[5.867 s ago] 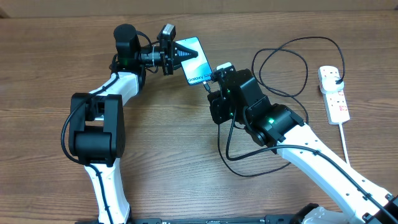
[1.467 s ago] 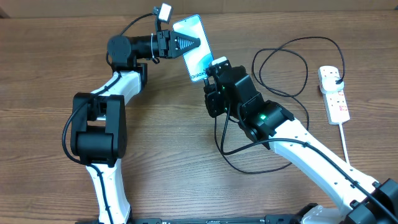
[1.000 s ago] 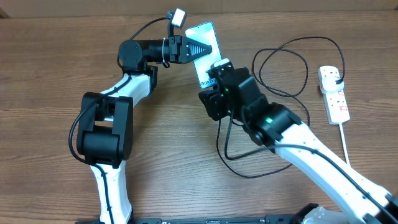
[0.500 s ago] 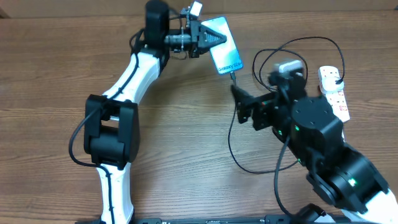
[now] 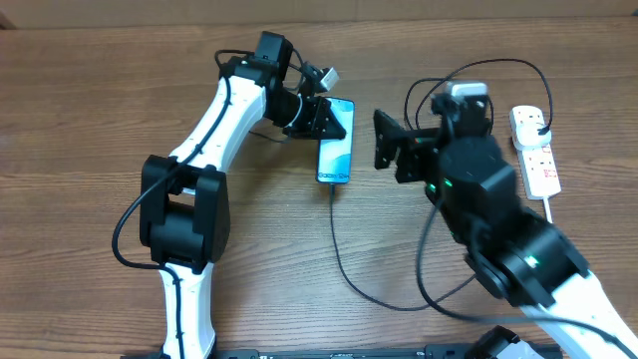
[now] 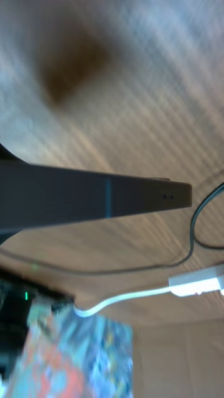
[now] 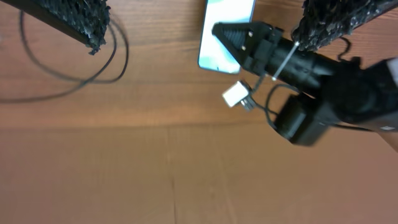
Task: Plug charger to phone and switch on socket
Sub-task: 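Lower the phone with the left gripper and lay it on the table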
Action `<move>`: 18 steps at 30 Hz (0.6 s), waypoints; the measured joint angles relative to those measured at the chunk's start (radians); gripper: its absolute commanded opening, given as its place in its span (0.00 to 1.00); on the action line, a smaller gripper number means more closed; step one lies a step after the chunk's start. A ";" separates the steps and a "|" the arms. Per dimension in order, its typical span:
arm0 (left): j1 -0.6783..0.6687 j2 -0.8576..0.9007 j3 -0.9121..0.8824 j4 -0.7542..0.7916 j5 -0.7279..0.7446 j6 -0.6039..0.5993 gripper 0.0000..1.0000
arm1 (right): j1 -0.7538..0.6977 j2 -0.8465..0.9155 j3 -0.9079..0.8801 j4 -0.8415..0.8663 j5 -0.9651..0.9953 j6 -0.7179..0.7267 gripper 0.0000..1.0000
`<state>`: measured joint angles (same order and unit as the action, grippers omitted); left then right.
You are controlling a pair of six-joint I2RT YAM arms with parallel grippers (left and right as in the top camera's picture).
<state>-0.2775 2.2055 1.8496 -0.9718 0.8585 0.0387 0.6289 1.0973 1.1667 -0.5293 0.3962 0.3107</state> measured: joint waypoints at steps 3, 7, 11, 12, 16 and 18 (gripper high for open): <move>0.011 0.000 -0.002 0.026 -0.022 0.051 0.04 | 0.000 0.062 0.000 0.005 0.002 0.056 1.00; 0.022 0.015 -0.002 0.044 -0.030 0.058 0.04 | -0.003 0.109 0.000 0.005 0.001 0.124 1.00; 0.021 0.071 -0.002 0.043 -0.019 0.035 0.04 | -0.031 0.112 0.000 0.004 0.001 0.184 1.00; 0.021 0.091 -0.002 0.041 -0.013 0.022 0.04 | -0.042 0.112 0.000 0.003 0.000 0.195 1.00; 0.021 0.172 -0.005 -0.003 0.007 -0.032 0.04 | -0.090 0.112 0.000 -0.011 -0.030 0.218 1.00; 0.021 0.195 -0.010 -0.027 0.015 -0.049 0.04 | -0.111 0.112 0.000 -0.016 -0.041 0.228 1.00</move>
<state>-0.2562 2.4008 1.8393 -0.9985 0.8734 -0.0101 0.5182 1.2091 1.1667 -0.5457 0.3550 0.5385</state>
